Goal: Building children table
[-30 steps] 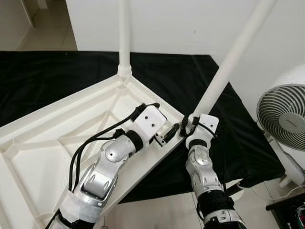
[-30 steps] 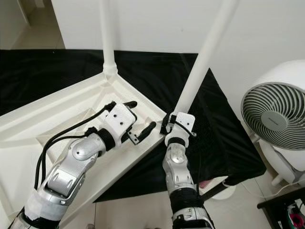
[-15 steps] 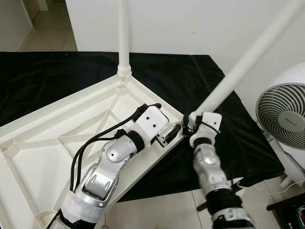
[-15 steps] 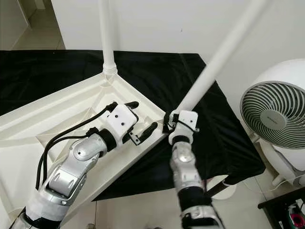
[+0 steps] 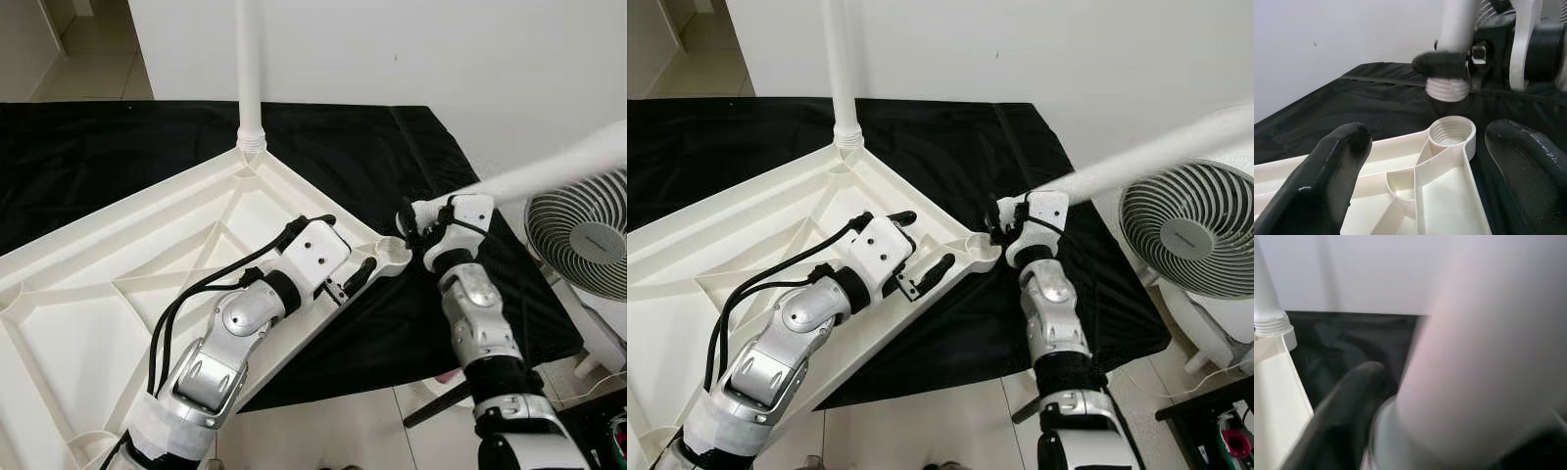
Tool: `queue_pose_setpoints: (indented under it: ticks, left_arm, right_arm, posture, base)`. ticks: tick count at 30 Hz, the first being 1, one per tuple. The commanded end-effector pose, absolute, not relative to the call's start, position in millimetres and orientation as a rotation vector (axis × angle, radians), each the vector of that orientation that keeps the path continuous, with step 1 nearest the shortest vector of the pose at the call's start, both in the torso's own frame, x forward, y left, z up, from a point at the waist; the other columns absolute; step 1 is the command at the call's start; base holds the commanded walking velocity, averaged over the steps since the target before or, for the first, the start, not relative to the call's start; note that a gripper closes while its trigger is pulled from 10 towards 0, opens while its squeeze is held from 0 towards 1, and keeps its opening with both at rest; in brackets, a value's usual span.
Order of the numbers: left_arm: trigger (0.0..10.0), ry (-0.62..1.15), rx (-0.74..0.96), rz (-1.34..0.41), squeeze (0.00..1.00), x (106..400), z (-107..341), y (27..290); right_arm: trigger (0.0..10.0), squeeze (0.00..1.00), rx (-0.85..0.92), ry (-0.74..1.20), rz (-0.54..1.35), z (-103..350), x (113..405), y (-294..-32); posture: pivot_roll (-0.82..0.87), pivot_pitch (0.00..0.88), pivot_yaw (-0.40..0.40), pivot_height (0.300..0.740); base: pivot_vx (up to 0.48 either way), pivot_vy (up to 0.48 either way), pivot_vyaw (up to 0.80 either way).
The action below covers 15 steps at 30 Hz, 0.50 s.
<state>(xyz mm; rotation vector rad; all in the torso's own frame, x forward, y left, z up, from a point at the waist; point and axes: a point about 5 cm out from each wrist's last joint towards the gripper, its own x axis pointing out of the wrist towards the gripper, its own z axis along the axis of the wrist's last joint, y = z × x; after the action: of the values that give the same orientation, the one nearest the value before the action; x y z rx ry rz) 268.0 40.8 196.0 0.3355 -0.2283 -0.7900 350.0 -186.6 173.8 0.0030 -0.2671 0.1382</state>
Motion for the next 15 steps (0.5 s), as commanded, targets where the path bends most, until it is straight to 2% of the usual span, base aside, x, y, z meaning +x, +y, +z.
queue_pose_setpoints:
  ticks: [1,15]
  left_arm:
    - [10.0,-0.236,0.338,-0.783,0.0,266.6,196.6,39.7]
    - [10.0,-0.235,0.343,-0.78,0.0,268.0,197.9,41.6]
  right_arm:
    - [0.0,0.0,0.005,-0.26,0.147,174.2,350.9,-189.8]
    - [0.0,0.0,0.0,-0.241,0.196,166.6,350.0,-188.6]
  posture:
    - [0.16,0.071,-0.076,0.74]
    - [0.16,0.082,-0.065,0.74]
  base:
    - [0.0,0.0,0.0]
    - [0.0,0.0,0.0]
